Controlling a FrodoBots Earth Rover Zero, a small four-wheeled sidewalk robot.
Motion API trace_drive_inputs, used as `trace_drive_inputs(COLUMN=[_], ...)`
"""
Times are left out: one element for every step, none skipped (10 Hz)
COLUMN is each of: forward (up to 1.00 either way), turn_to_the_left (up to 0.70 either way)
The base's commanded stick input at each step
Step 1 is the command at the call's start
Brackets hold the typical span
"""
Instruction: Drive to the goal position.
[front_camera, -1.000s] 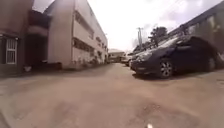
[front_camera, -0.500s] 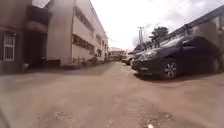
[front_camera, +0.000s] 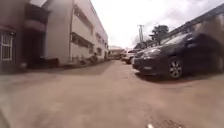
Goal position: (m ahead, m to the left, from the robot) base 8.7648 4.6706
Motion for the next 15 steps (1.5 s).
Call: trace_drive_inputs(forward=[0.50, 0.50, 0.50, 0.50, 0.50, 0.50, 0.50, 0.50, 0.50, 0.50, 0.50, 0.50, 0.50, 0.50, 0.50], turn_to_the_left=[0.00, 0.00, 0.00, 0.00, 0.00, 0.00, 0.00, 0.00, 0.00, 0.00, 0.00, 0.00, 0.00, 0.00, 0.00])
